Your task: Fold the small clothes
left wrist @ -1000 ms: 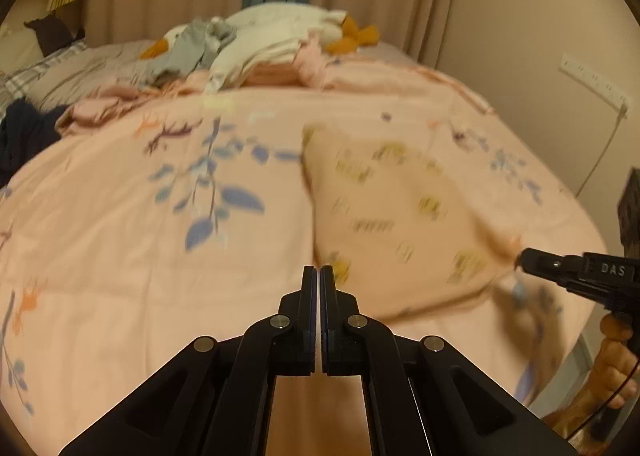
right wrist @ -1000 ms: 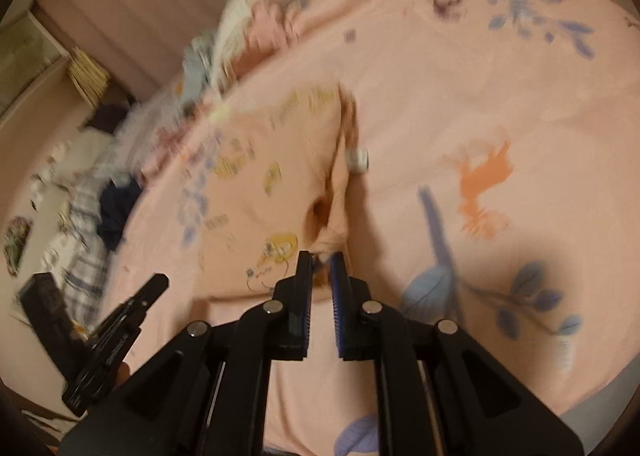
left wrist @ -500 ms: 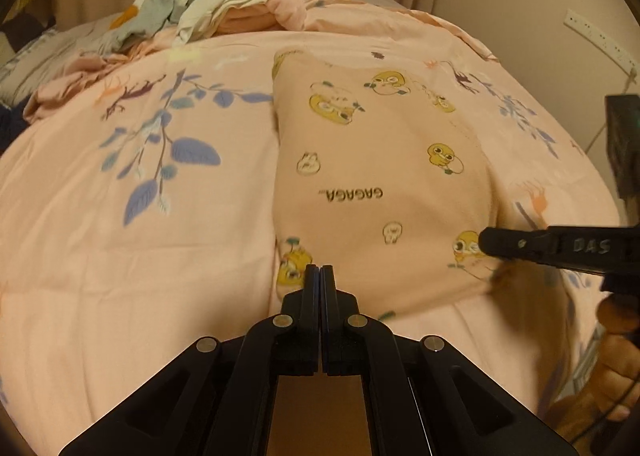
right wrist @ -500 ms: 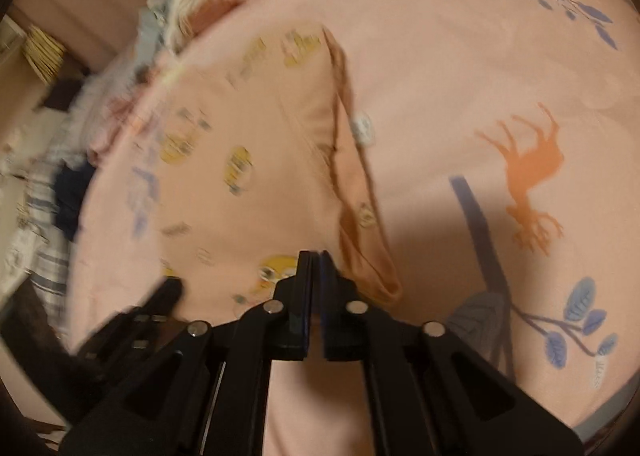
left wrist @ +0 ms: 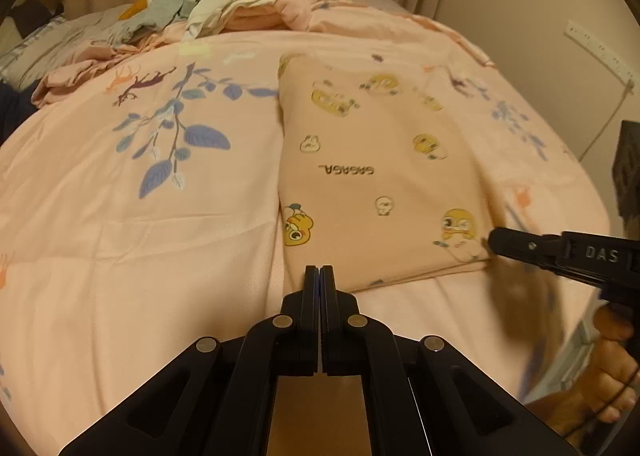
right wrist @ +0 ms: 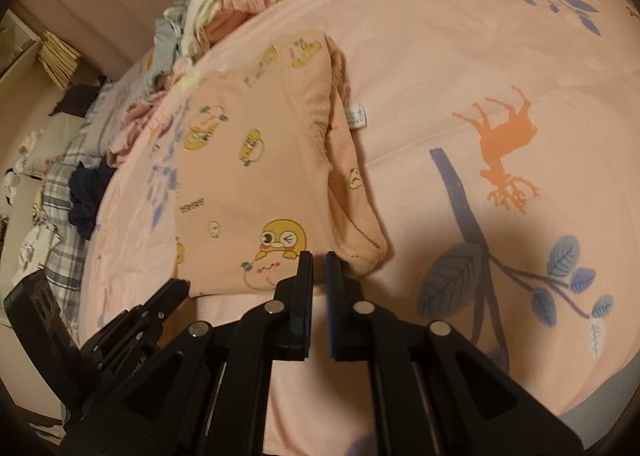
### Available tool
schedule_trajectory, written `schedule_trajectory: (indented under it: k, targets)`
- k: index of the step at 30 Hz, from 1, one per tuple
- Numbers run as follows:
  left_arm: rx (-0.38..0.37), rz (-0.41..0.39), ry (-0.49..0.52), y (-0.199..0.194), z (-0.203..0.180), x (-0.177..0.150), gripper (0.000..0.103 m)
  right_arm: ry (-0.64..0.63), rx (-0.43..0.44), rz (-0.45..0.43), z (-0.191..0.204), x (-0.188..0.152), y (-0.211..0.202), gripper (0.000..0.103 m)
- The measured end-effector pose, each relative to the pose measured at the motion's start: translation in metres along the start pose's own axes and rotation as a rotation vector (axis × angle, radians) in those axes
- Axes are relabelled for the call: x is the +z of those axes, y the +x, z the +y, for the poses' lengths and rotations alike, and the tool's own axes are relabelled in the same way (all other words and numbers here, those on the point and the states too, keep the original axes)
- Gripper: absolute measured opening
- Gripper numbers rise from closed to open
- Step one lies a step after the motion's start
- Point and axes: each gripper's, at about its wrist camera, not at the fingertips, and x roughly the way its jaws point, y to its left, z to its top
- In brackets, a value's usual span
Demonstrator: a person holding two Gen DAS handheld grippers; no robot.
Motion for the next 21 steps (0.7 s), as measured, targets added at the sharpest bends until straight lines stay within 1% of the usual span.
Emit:
schedule_trajectory:
  k: [3,5,7,8,9,11,13,14,16,17,18,19,21]
  targets:
    - [-0.019,-0.057,-0.028,-0.018,0.007,0.017,0.000,-0.002,0.019,-0.054,0.001,0.009,-0.014,0.009]
    - [-0.071,-0.101,-0.069,-0.027,0.015,0.036,0.000,-0.002,0.033,-0.082,0.004,0.022,-0.020,0.010]
    - [-0.110,-0.122,-0.090,-0.024,0.020,0.063,0.000,0.011,0.053,-0.101,0.006,0.043,-0.020,0.011]
    - [-0.112,-0.107,-0.064,-0.014,0.017,0.077,0.000,0.008,0.062,-0.099,0.009,0.052,-0.018,0.011]
    - [-0.099,-0.081,-0.041,-0.003,0.015,0.087,0.000,-0.001,0.066,-0.091,0.012,0.063,-0.014,0.011]
    - [-0.060,-0.008,-0.038,0.031,0.012,0.105,0.000,-0.003,0.069,-0.084,0.016,0.080,-0.002,0.011]
    - [-0.072,0.034,-0.052,0.056,0.014,0.111,0.000,0.001,0.082,-0.061,0.017,0.091,0.013,0.011]
    - [-0.071,0.073,-0.080,0.073,0.018,0.113,0.000,0.005,0.075,-0.045,0.017,0.093,0.020,0.011]
    - [-0.069,0.113,-0.112,0.090,0.024,0.108,0.000,0.022,0.015,-0.015,0.014,0.094,0.038,0.009]
    - [-0.072,0.115,-0.119,0.093,0.027,0.106,0.000,0.028,-0.021,-0.001,0.011,0.094,0.045,0.001]
    - [-0.085,0.108,-0.126,0.093,0.029,0.103,0.000,0.031,-0.053,0.017,0.009,0.094,0.052,0.001]
    - [-0.090,0.101,-0.126,0.092,0.031,0.102,0.000,0.035,-0.061,0.035,0.007,0.095,0.056,0.001]
    - [-0.069,0.101,-0.101,0.087,0.029,0.101,0.000,0.035,-0.061,0.039,0.008,0.095,0.053,0.001]
